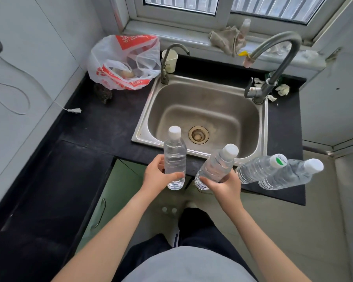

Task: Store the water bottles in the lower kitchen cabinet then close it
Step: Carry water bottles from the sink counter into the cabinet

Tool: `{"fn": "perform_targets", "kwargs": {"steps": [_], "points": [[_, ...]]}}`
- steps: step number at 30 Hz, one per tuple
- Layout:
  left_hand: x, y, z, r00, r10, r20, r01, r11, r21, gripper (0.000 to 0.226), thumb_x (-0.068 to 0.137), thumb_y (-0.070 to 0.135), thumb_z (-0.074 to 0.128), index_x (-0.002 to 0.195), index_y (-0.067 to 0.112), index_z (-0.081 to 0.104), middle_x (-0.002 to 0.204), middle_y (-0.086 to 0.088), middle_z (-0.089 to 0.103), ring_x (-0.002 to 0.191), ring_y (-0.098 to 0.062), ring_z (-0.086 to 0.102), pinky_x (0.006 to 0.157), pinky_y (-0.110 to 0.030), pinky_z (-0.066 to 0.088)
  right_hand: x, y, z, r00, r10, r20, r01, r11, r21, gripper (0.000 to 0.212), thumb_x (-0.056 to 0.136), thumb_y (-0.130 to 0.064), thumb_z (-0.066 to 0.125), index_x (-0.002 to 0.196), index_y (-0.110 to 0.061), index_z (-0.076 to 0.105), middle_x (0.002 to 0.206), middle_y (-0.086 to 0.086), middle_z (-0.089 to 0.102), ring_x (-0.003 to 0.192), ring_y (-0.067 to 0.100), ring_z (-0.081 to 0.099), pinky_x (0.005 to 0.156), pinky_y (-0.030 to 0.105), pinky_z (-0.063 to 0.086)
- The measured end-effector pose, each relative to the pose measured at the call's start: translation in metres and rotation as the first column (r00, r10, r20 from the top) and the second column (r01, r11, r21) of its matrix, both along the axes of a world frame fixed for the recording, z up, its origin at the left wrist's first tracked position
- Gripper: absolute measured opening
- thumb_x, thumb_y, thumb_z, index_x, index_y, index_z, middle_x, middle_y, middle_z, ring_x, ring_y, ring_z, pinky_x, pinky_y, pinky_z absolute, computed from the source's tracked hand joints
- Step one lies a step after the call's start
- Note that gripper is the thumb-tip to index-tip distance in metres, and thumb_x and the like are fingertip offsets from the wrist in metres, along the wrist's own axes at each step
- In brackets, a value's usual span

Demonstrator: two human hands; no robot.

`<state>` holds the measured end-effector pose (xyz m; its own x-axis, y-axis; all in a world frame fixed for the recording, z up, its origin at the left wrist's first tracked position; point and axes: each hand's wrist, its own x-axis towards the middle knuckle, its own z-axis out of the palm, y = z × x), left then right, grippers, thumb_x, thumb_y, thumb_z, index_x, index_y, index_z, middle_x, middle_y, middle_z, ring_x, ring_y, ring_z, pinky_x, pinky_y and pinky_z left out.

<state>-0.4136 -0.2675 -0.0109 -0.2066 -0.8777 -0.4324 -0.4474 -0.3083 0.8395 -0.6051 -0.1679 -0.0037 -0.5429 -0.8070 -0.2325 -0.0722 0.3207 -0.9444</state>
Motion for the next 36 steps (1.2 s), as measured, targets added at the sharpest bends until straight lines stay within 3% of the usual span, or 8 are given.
{"fn": "perform_targets", "kwargs": {"steps": [4,9,14,20,22,27,31,36], "points": [[0.025,0.021,0.02,0.996,0.001,-0.087,-0.001,1.0,-0.002,0.051,0.052,0.044,0.089,0.096,0.035,0.065,0.098,0.007,0.073,0.095,-0.013,0.069,0.088,-0.039,0.056,0.022,0.016,0.023,0.998,0.032,0.052,-0.028,0.997,-0.067,0.045,0.066,0.0,0.088,0.104,-0.01,0.066,0.092,0.001,0.075,0.087,0.011,0.072,0.073,0.018,0.054],[0.06,0.046,0.052,0.985,-0.014,-0.173,0.011,1.0,-0.018,0.04,0.071,0.027,0.086,0.106,0.027,0.066,0.1,0.006,0.073,0.094,-0.009,0.068,0.076,-0.021,0.054,0.056,0.039,0.049,0.994,0.046,0.101,-0.031,0.99,-0.14,0.042,0.069,0.0,0.086,0.104,-0.01,0.065,0.095,0.006,0.075,0.09,0.022,0.072,0.079,0.031,0.058],[0.103,0.082,0.072,0.959,0.018,-0.283,-0.021,1.0,-0.007,0.033,0.079,0.014,0.08,0.109,0.015,0.065,0.101,0.001,0.076,0.093,-0.011,0.071,0.073,-0.019,0.053,0.098,0.068,0.071,0.987,0.046,0.152,-0.02,0.985,-0.17,0.034,0.075,0.005,0.08,0.104,-0.006,0.067,0.089,0.0,0.076,0.082,0.009,0.072,0.068,0.017,0.053],[0.146,0.138,0.066,0.968,0.12,-0.219,-0.112,0.993,0.048,0.017,0.085,0.013,0.073,0.097,0.004,0.065,0.083,0.0,0.073,0.073,-0.004,0.069,0.058,-0.008,0.048,0.132,0.103,0.061,0.98,0.069,0.185,-0.067,0.998,-0.02,0.027,0.076,-0.008,0.082,0.099,-0.01,0.068,0.09,0.004,0.075,0.076,0.007,0.071,0.063,0.015,0.052],[0.154,0.158,0.061,0.965,0.177,-0.195,-0.168,0.984,0.063,0.015,0.087,0.014,0.072,0.095,0.004,0.065,0.076,0.003,0.072,0.065,0.001,0.068,0.054,-0.007,0.046,0.137,0.108,0.057,0.979,0.096,0.18,-0.105,0.994,0.039,0.025,0.076,-0.012,0.083,0.095,-0.011,0.067,0.086,0.003,0.075,0.072,0.006,0.07,0.062,0.016,0.051],[0.159,0.199,0.048,0.91,0.368,-0.193,-0.356,0.93,0.094,0.024,0.085,0.018,0.074,0.098,0.001,0.063,0.075,0.002,0.074,0.073,-0.011,0.072,0.058,-0.014,0.051,0.137,0.106,0.053,0.951,0.244,0.193,-0.264,0.961,0.086,0.03,0.075,-0.014,0.084,0.098,-0.008,0.066,0.083,0.006,0.074,0.064,0.008,0.071,0.055,0.017,0.052],[0.142,0.222,0.06,0.834,0.506,-0.218,-0.501,0.862,0.081,0.029,0.086,0.018,0.072,0.107,0.001,0.062,0.092,-0.01,0.076,0.081,-0.019,0.073,0.061,-0.018,0.055,0.125,0.096,0.057,0.899,0.397,0.187,-0.418,0.904,0.092,0.035,0.074,-0.021,0.086,0.101,-0.013,0.066,0.087,0.004,0.075,0.071,0.011,0.073,0.06,0.021,0.055],[0.113,0.254,0.076,0.708,0.668,-0.228,-0.68,0.732,0.034,0.039,0.083,0.027,0.076,0.114,0.006,0.061,0.095,-0.004,0.076,0.089,-0.02,0.073,0.067,-0.023,0.056,0.107,0.089,0.07,0.793,0.582,0.18,-0.597,0.801,0.037,0.033,0.075,-0.023,0.085,0.102,-0.018,0.065,0.089,0.0,0.075,0.077,0.013,0.073,0.07,0.032,0.059]]}}
